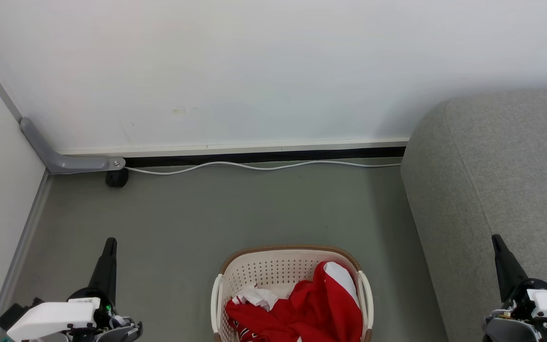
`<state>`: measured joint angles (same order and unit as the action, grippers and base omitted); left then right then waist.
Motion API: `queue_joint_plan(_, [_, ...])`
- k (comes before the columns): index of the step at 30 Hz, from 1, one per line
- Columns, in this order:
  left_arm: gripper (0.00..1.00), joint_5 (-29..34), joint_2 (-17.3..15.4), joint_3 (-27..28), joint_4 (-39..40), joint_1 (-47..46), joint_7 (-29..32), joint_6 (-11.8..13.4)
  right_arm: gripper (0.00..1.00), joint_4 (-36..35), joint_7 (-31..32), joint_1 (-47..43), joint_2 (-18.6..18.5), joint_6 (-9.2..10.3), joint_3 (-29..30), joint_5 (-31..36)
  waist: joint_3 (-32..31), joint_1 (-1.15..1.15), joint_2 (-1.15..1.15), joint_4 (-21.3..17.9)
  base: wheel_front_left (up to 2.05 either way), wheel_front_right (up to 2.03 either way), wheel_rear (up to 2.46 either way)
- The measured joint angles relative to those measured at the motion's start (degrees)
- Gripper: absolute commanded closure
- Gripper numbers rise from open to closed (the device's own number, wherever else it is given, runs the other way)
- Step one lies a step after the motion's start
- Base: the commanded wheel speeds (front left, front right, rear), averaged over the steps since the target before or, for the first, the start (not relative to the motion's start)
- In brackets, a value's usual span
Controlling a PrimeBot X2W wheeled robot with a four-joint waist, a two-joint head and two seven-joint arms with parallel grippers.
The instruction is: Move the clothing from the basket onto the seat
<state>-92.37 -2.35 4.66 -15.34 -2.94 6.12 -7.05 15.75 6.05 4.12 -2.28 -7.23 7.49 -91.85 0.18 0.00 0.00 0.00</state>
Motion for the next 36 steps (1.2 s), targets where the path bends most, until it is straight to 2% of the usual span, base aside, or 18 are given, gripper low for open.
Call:
queue_joint_plan(16, [1.0, 0.0, 0.0, 0.0, 0.0, 0.0, 0.0, 0.0, 1.0, 0.0, 0.0, 0.0, 0.0, 0.0, 0.0, 0.0, 0.0, 0.0, 0.0, 0.0, 0.0, 0.0, 0.0])
queue_joint_plan(17, [0.0, 0.0, 0.03, -0.03, -0.26, 0.14, -0.03, 0.03, 0.0, 0.27, -0.01, -0.05, 0.04, 0.0, -0.05, 0.01, 0.0, 0.0, 0.0, 0.0, 0.0, 0.0, 0.0])
queue_joint_plan(23, [0.0, -0.01, 1.51, -0.23, -4.21, 3.53, -0.1, 0.1, 0.0, 3.96, -0.02, -3.05, 1.52, 0.02, -0.54, 0.01, 0.14, 0.0, 0.0, 0.0, 0.0, 0.0, 0.0])
queue_joint_plan(36, [0.0, 0.64, 1.18, -1.03, -4.77, 2.47, -1.86, 0.13, 0.0, 4.55, -1.13, -1.65, 1.07, 0.02, -2.33, 0.99, 0.21, 0.02, 0.0, -0.07, 0.0, 0.0, 0.0])
